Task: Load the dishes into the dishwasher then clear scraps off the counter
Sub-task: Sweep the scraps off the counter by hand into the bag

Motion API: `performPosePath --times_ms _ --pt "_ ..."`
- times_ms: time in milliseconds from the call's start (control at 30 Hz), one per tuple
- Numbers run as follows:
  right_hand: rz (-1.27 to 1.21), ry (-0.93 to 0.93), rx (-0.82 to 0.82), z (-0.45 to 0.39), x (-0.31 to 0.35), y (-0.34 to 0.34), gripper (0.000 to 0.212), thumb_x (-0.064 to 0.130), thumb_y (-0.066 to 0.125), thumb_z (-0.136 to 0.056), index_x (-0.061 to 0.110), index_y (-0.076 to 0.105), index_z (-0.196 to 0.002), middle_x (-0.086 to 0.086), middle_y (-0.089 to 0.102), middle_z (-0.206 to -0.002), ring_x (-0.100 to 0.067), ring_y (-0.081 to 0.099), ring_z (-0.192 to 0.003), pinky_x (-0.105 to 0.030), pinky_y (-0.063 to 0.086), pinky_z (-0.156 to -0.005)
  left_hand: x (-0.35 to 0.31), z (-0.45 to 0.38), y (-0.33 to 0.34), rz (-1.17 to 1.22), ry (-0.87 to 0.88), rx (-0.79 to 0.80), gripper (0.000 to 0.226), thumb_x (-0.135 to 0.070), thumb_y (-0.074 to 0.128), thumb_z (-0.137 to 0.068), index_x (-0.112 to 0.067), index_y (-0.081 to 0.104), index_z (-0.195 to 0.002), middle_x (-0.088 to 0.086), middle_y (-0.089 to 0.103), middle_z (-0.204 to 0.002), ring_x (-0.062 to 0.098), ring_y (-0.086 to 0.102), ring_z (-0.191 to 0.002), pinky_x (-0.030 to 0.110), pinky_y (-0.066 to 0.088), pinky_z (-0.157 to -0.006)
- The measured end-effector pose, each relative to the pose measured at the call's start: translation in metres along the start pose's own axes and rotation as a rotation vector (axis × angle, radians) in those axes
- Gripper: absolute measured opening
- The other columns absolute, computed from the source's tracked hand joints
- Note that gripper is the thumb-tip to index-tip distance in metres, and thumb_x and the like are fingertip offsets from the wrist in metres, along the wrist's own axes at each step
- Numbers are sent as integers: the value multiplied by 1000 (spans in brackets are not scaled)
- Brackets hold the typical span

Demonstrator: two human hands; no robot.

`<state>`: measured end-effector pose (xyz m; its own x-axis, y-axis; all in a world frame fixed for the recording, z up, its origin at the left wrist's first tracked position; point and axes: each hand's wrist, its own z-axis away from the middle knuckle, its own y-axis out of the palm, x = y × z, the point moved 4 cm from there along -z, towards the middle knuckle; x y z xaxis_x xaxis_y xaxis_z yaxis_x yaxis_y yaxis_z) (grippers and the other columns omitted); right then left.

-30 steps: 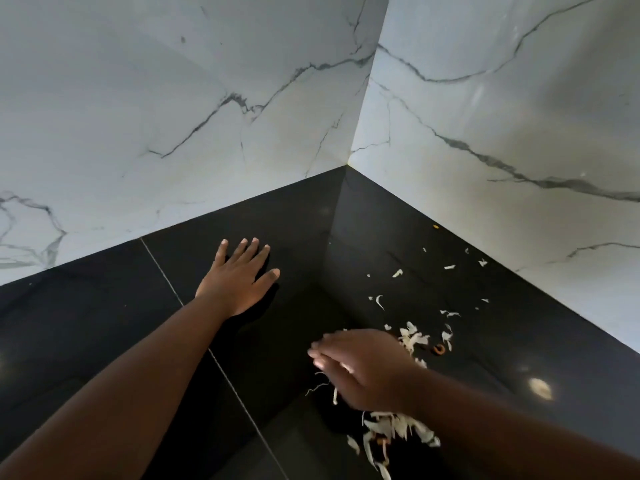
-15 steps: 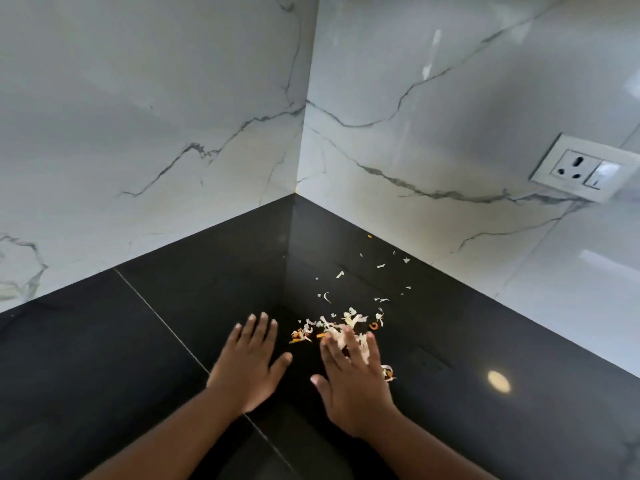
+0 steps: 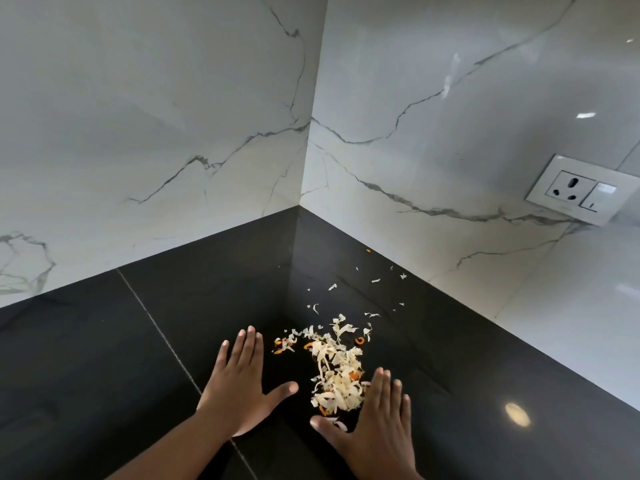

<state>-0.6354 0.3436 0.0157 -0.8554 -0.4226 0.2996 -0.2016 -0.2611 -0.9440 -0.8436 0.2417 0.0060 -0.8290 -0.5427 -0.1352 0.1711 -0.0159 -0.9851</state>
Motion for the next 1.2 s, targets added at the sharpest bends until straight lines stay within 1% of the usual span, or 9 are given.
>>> performPosePath --times_ms 167,300,433,567,733,867,967,1067,1200 --pt "-219 -156 25 -42 9 -14 138 100 23 -51 14 -22 -149 3 -26 -154 -13 -21 -143 -33 -11 -117 3 -12 -8 -10 -82 -12 133 -95 -21 -49 -13 -8 -152 1 -8 -161 18 -4 -148 36 0 -119" --pt "-563 -219 -40 -106 -22 -47 119 97 30 -58 27 10 -153 4 12 -161 -10 10 -146 -36 16 -119 22 -49 -21 50 -248 -89 134 -93 -24 -47 -17 3 -154 -1 0 -162 17 1 -148 38 5 -119" --pt "-293 -354 -88 -203 -62 -86 98 84 29 -73 23 27 -150 1 21 -159 -11 12 -146 -31 14 -117 31 -68 -16 6 -275 -84 117 -89 -17 -61 -17 -7 -152 -1 -12 -160 14 -14 -146 40 -4 -120" --pt "-28 -409 -49 -282 -85 -83 115 95 21 -63 20 28 -150 -2 22 -158 -16 13 -147 -35 17 -118 31 -66 -9 14 -286 -67 109 -88 -14 -63 -22 -15 -149 -6 -22 -155 10 -23 -142 37 -8 -119" --pt "44 -363 -51 -334 -69 -68 110 88 28 -71 12 22 -151 -9 20 -159 -21 13 -147 -37 10 -119 33 -69 -10 19 -299 -70 101 -87 -12 -65 -27 -19 -145 -10 -24 -154 7 -26 -141 32 -13 -118" --pt "-56 -680 137 -295 -29 -42 119 97 18 -62 21 18 -153 2 15 -160 -12 3 -148 -34 6 -120 33 -68 -8 45 -304 -60 103 -89 -9 -64 -28 -15 -147 -12 -21 -155 4 -26 -141 30 -14 -117" --pt "-368 -885 396 -253 -5 -38 93 88 33 -73 31 34 -147 10 35 -152 -1 22 -143 -29 24 -115 33 -69 -8 30 -308 -51 104 -90 -13 -62 -29 -17 -146 -12 -23 -154 4 -27 -140 30 -14 -117" --pt "-681 -738 231 -294 7 -57 80 76 41 -76 24 51 -136 6 49 -142 -3 38 -136 -21 29 -111 32 -70 -10 36 -305 -44 104 -91 -14 -61 -30 -16 -146 -12 -22 -154 4 -27 -140 31 -13 -117" --pt "-653 -449 1 -380 -5 -80 64 59 56 -87 20 50 -137 2 50 -141 -8 47 -127 -24 32 -107 30 -70 -9 57 -300 -39 101 -90 -11 -63 -31 -17 -145 -12 -24 -154 3 -29 -139 31 -14 -117"
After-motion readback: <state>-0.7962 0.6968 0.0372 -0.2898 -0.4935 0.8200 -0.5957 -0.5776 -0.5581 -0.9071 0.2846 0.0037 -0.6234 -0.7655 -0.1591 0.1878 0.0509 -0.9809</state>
